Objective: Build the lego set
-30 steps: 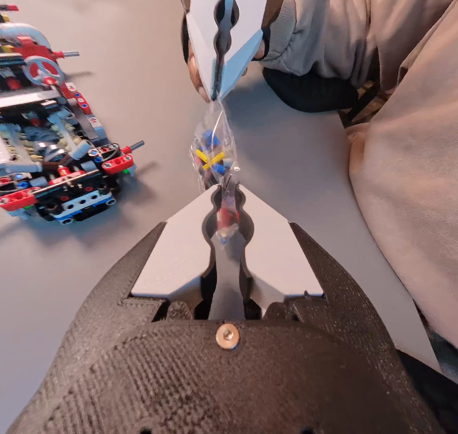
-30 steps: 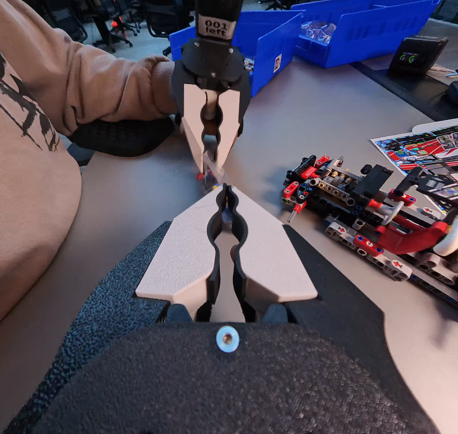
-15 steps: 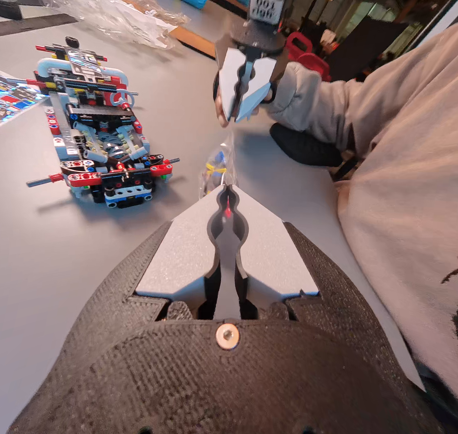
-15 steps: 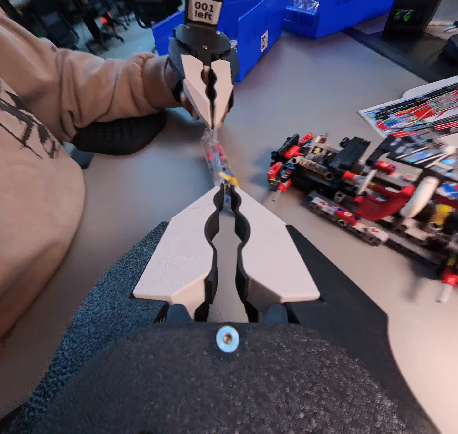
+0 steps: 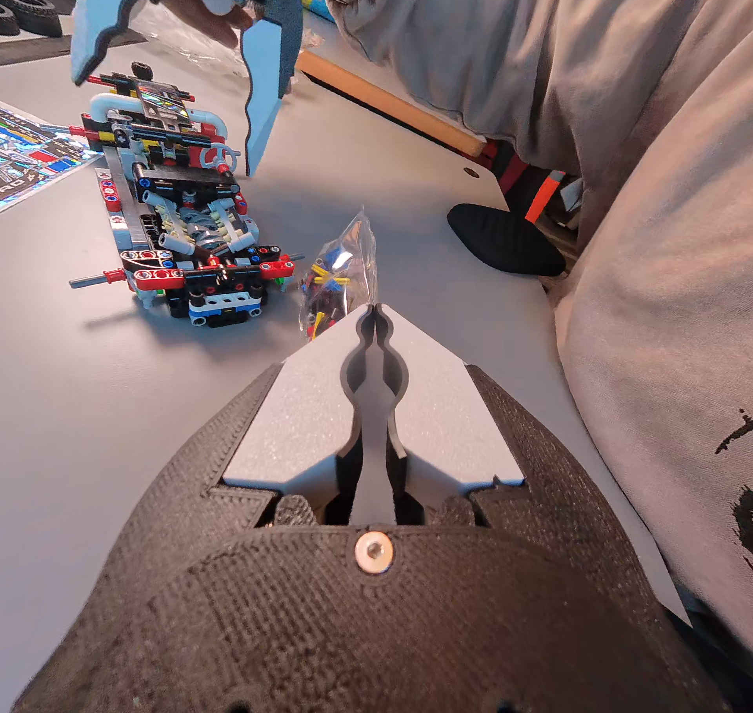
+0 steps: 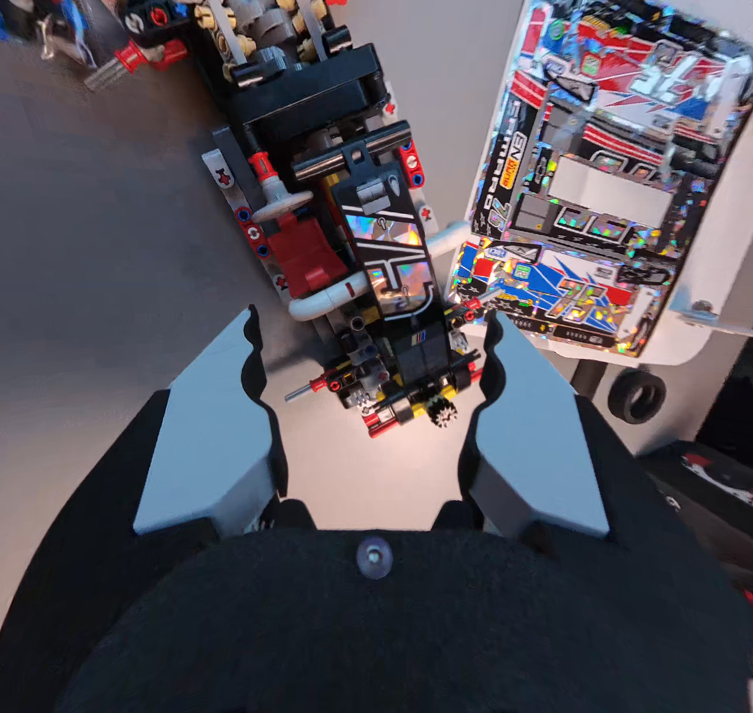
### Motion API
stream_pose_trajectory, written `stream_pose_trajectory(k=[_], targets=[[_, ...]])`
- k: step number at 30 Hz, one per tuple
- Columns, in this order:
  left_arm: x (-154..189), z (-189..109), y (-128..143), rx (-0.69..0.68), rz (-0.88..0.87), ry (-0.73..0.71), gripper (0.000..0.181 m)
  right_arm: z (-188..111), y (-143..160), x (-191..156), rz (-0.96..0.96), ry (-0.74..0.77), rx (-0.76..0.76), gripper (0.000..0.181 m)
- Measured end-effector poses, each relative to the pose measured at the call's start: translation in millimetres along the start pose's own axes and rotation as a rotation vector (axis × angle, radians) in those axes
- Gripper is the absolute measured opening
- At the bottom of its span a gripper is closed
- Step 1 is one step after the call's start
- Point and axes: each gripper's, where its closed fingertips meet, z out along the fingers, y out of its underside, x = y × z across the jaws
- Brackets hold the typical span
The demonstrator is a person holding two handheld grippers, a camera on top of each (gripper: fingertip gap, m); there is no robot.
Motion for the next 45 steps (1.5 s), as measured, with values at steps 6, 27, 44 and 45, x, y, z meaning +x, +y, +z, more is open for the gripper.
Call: stream_pose_trajectory(k=[6,27,44,45], targets=[[-4.3,-5.2,-8.5,0.051,-0.007,-0.030,0.000,8.4,11.1,-8.2,0.000,-0.064,-0.053,0.066],[-50.9,-31.1,-23.4,0.174,-0.075,-0.272,0.000,-52.3,88.4,-124.1,0.190,0.075,-0.066,0.049],[-44.3,-25.4,-21.7,0.145,-0.037,-0.260,0.000,-62.4,152.7,-91.8,0.454,0.181,-0.110,0.050],[-42.7,-24.4,-21.7,0.145,-0.038,-0.250,0.000,-63.0,155.6,-90.1,0.469,0.186,-0.114,0.050]])
